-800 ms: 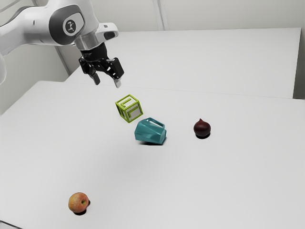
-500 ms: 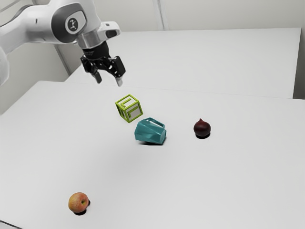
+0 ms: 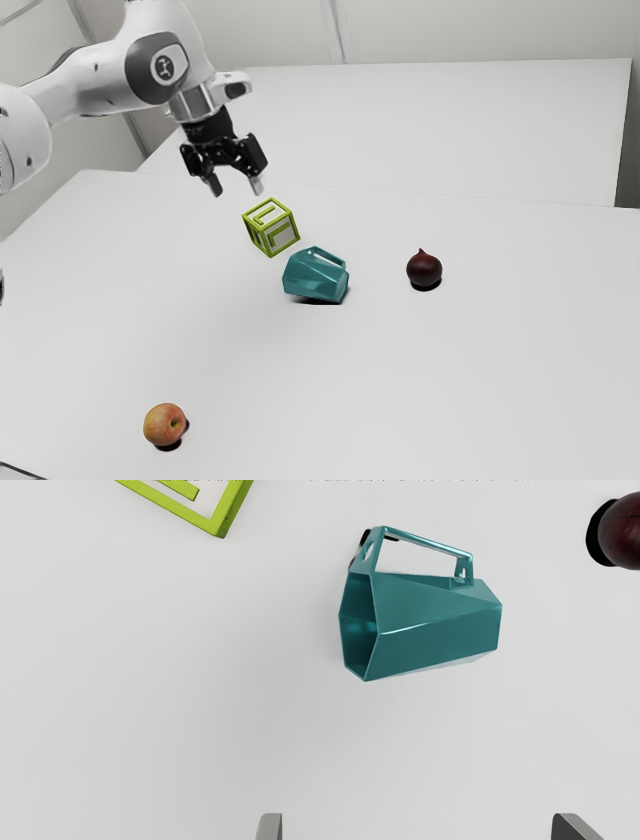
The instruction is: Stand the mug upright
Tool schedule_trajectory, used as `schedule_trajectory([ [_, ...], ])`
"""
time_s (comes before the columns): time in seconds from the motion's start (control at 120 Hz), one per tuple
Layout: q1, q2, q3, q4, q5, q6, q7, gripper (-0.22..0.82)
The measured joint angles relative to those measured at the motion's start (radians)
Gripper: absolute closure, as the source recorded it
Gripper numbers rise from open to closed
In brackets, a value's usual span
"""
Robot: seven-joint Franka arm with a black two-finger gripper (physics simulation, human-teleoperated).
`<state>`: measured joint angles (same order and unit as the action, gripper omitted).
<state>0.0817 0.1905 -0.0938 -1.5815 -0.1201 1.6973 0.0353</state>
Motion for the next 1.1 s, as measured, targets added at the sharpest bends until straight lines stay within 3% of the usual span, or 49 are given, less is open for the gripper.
schedule_trajectory([
  [0.633, 0.050, 0.093, 0.002, -0.147, -0.246, 0.218, 0.117, 0.02],
  [1.1, 0.064, 0.157, 0.002, -0.259, -0.503, 0.425, 0.301, 0.02],
])
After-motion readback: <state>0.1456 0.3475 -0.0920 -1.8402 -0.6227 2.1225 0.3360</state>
